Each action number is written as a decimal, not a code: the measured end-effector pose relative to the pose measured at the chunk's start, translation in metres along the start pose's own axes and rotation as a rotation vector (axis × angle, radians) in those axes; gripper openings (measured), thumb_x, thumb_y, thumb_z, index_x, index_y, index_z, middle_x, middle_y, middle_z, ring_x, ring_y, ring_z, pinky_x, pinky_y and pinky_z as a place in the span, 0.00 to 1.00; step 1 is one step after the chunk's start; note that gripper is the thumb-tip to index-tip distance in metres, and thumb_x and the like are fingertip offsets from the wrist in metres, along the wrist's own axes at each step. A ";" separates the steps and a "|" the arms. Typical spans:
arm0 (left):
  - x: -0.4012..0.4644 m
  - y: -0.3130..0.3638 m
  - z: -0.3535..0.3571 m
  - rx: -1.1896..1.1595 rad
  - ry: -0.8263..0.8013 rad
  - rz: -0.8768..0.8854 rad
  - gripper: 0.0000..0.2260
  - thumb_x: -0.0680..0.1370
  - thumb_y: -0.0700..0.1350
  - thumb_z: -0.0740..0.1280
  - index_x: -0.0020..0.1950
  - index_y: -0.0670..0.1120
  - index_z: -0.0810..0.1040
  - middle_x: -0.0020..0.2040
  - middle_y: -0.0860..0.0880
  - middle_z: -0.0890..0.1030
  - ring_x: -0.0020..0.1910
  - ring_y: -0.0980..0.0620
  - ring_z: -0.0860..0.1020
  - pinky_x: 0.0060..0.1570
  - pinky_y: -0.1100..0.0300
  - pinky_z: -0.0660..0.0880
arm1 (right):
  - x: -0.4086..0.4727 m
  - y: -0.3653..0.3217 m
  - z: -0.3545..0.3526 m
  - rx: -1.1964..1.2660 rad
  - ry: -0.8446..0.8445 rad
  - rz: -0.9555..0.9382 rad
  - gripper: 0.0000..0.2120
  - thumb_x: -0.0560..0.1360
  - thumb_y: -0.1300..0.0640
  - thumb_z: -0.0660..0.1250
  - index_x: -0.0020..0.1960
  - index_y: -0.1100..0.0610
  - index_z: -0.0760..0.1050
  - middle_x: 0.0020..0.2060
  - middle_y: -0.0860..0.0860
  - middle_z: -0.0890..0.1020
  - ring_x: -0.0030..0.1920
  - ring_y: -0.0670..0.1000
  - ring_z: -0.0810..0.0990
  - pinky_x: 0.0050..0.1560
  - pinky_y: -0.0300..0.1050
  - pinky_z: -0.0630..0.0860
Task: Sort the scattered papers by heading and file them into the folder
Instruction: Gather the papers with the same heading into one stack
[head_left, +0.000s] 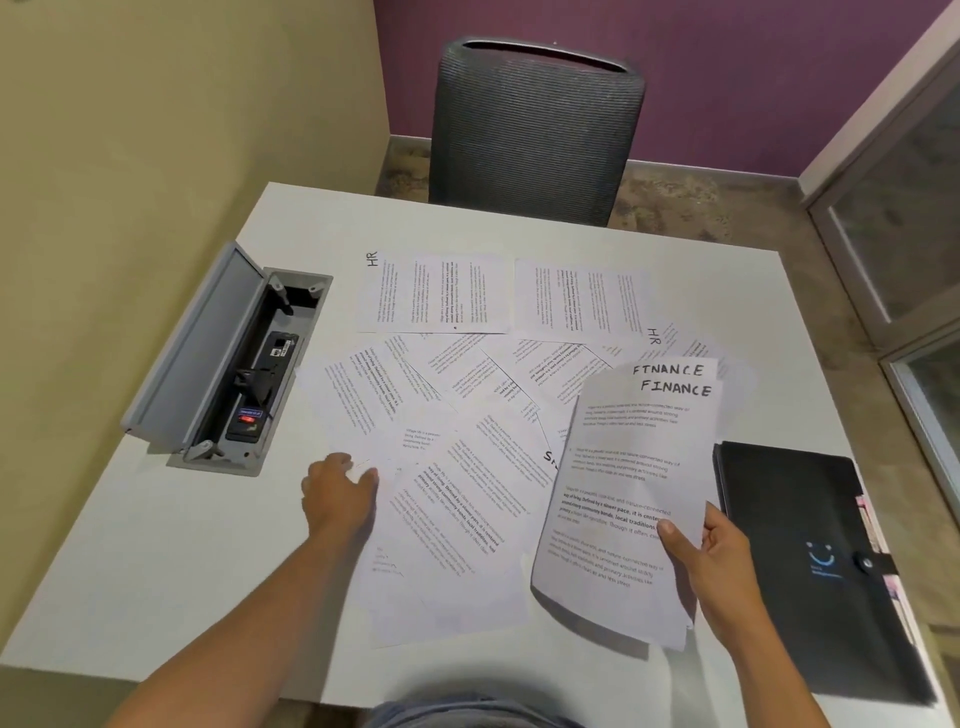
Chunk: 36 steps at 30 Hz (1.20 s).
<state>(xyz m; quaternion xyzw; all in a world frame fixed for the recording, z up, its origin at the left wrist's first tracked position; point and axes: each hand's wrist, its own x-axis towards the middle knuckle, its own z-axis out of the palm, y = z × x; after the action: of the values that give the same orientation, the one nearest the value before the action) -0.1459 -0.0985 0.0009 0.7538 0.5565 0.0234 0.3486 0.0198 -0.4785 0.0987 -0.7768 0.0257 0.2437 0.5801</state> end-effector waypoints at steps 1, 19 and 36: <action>0.008 0.001 0.000 0.000 0.007 -0.036 0.22 0.76 0.51 0.71 0.65 0.42 0.74 0.63 0.41 0.73 0.63 0.40 0.70 0.63 0.44 0.70 | 0.001 -0.001 0.002 -0.004 -0.006 0.002 0.15 0.76 0.64 0.69 0.62 0.55 0.77 0.52 0.48 0.86 0.51 0.50 0.85 0.48 0.42 0.83; 0.076 0.061 0.021 -0.173 0.065 -0.426 0.35 0.70 0.34 0.72 0.72 0.40 0.57 0.68 0.35 0.64 0.65 0.39 0.67 0.63 0.48 0.70 | 0.002 0.001 0.020 -0.032 0.027 0.067 0.14 0.75 0.60 0.70 0.60 0.55 0.76 0.51 0.50 0.86 0.50 0.53 0.86 0.53 0.58 0.82; 0.033 0.020 -0.062 -0.767 0.285 -0.112 0.12 0.79 0.39 0.67 0.62 0.43 0.76 0.56 0.49 0.80 0.52 0.49 0.79 0.55 0.55 0.75 | 0.006 -0.009 0.027 -0.027 -0.022 0.003 0.12 0.76 0.61 0.69 0.58 0.53 0.77 0.50 0.47 0.86 0.47 0.49 0.86 0.40 0.39 0.82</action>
<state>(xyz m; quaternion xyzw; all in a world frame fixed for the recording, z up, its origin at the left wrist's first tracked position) -0.1427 -0.0418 0.0471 0.5271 0.5903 0.3140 0.5245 0.0184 -0.4498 0.0988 -0.7818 0.0172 0.2537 0.5694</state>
